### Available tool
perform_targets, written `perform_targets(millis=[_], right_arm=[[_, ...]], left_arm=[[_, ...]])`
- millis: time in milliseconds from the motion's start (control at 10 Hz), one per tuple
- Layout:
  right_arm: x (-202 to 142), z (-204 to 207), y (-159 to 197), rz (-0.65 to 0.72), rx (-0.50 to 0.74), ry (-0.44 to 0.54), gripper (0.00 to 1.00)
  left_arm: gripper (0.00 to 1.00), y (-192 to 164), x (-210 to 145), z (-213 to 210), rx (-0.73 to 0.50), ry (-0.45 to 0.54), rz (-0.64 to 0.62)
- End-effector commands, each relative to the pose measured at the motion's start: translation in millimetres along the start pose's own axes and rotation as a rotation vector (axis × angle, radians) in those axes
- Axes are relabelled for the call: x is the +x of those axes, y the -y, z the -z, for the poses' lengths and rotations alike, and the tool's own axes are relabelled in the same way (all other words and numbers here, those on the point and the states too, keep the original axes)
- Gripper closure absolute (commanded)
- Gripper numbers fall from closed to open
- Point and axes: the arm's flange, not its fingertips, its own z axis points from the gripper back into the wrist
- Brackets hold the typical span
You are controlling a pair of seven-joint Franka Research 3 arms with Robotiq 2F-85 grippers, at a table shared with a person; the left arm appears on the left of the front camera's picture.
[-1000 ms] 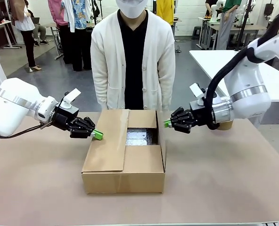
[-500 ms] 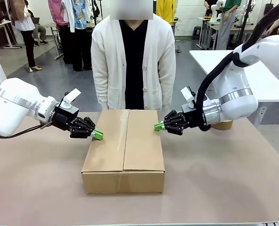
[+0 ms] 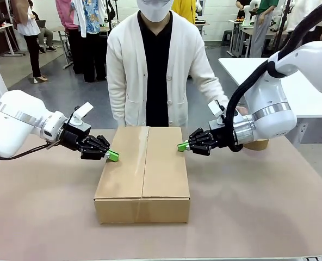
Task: Wrap the clocks to prevent damage.
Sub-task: Push the left (or right) flap of the Package Box to close it, then after the human seals the box with tape, release both hands from the side flaps of the Package Box.
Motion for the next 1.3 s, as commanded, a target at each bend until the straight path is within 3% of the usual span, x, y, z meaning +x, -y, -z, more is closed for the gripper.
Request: perform_targets(millis=[0,100,1200], right_arm=[[-26.5,14.1,0.4,0.019,0.025,-0.096,0.99],[0.0,0.0,0.0,0.000,0.000,0.000,0.99],[0.0,0.0,0.0,0.000,0.000,0.000,0.99]], left_arm=[[1.00,-0.4,-3.6,2.3,0.004,-0.009,-0.005],[1.00,-0.4,-3.6,2.3,0.004,-0.009,-0.005],[1.00,-0.4,-3.6,2.3,0.004,-0.009,-0.005]])
